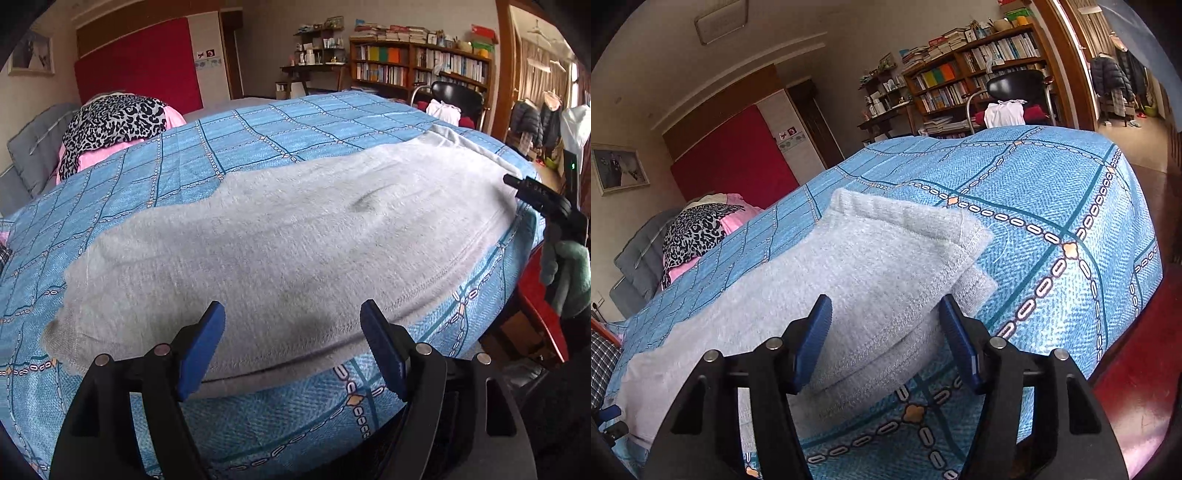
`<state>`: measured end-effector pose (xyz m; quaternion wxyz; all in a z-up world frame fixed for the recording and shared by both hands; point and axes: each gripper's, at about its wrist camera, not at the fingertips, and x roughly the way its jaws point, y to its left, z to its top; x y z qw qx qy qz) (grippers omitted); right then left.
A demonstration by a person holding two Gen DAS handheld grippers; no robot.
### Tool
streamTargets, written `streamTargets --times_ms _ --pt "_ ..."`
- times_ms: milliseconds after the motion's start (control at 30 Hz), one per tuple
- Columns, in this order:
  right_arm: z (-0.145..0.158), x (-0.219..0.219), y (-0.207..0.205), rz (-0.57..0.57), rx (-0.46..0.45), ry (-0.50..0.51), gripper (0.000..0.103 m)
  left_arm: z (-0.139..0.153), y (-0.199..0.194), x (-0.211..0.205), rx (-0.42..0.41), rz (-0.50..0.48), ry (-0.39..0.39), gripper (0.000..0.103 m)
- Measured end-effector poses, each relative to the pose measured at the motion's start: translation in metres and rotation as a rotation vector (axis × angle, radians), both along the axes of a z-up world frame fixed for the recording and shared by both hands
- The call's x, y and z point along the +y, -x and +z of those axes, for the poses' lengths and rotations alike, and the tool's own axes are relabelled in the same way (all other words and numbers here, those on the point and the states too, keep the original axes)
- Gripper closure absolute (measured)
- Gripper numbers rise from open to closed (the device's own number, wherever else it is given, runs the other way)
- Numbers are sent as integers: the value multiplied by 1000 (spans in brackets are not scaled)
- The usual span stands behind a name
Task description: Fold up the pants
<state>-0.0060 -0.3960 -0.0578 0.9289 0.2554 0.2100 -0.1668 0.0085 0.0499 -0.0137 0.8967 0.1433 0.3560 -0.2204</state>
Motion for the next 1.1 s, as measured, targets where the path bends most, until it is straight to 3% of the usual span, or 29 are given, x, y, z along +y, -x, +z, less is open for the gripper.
streamTargets --times_ms 133,300,500,600,833,933,1033,1100 --pt "3 -6 -10 -15 -7 -3 51 -7 0 6 -3 31 -28 28" --pt "2 -5 -15 -28 5 16 77 -24 2 -2 -12 -11 -86 28" --pt "11 -6 -14 -21 -6 25 90 -39 1 -20 -65 -67 -175 30" --pt "20 -6 -12 -14 -26 32 94 -42 4 -25 -87 -109 -207 37" --pt "33 -1 -13 -5 -53 35 94 -47 7 -31 -113 -188 -266 47" --pt "30 -3 -15 -5 -41 -1 94 -47 4 -34 -101 -198 -253 67" --pt "20 -10 -17 7 -18 -79 81 -42 3 -37 -102 -196 -239 83" --pt "14 -11 -18 16 -13 -114 74 -38 3 -35 -99 -192 -221 87"
